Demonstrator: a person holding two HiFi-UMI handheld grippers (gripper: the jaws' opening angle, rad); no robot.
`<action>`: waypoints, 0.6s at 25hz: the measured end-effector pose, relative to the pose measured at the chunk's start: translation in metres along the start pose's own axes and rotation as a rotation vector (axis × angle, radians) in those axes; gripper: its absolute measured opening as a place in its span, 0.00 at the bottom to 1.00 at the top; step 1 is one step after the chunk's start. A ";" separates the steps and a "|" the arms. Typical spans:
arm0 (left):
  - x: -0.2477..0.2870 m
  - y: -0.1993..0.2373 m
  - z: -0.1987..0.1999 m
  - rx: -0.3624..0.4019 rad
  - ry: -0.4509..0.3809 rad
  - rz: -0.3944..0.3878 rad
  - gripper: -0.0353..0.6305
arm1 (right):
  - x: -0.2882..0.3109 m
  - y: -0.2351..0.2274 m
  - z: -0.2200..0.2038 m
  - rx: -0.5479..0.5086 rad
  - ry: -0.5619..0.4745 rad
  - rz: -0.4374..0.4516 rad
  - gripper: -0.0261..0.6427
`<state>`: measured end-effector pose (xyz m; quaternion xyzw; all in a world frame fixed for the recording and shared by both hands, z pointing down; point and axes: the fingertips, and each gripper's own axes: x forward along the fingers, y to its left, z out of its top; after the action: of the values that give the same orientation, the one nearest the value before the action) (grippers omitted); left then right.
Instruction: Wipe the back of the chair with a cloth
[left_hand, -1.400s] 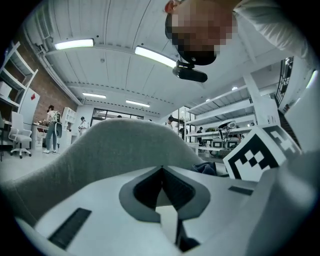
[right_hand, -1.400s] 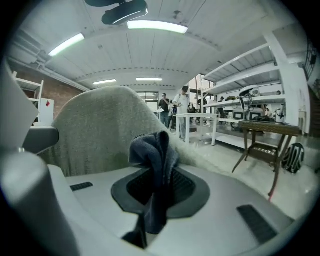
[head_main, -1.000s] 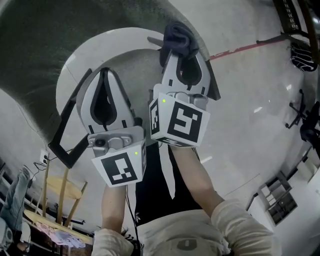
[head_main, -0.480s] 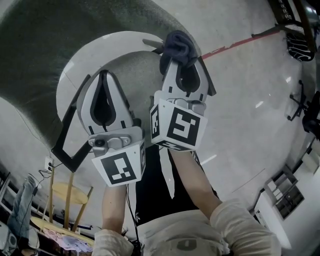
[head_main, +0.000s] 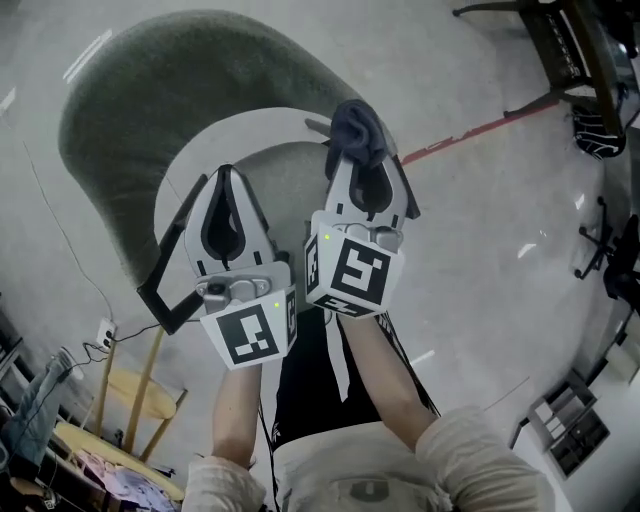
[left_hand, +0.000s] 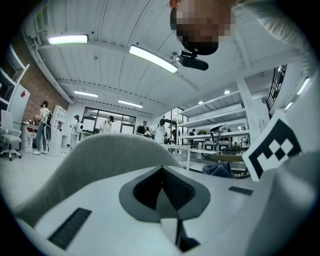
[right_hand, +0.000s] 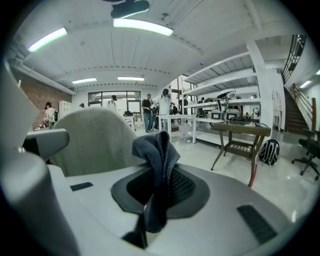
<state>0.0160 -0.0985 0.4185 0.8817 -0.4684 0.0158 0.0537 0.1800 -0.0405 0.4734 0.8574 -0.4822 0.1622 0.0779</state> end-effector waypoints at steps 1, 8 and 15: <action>0.001 0.005 0.013 -0.004 -0.013 0.020 0.07 | 0.000 0.010 0.021 0.005 -0.034 0.023 0.13; -0.007 0.039 0.171 0.028 -0.162 0.140 0.08 | -0.025 0.092 0.207 -0.015 -0.259 0.318 0.13; -0.073 0.087 0.309 0.007 -0.249 0.306 0.07 | -0.129 0.198 0.353 -0.095 -0.388 0.693 0.13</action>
<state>-0.1037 -0.1207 0.1128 0.7955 -0.6000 -0.0839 -0.0106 0.0204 -0.1431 0.0930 0.6539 -0.7557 -0.0086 -0.0346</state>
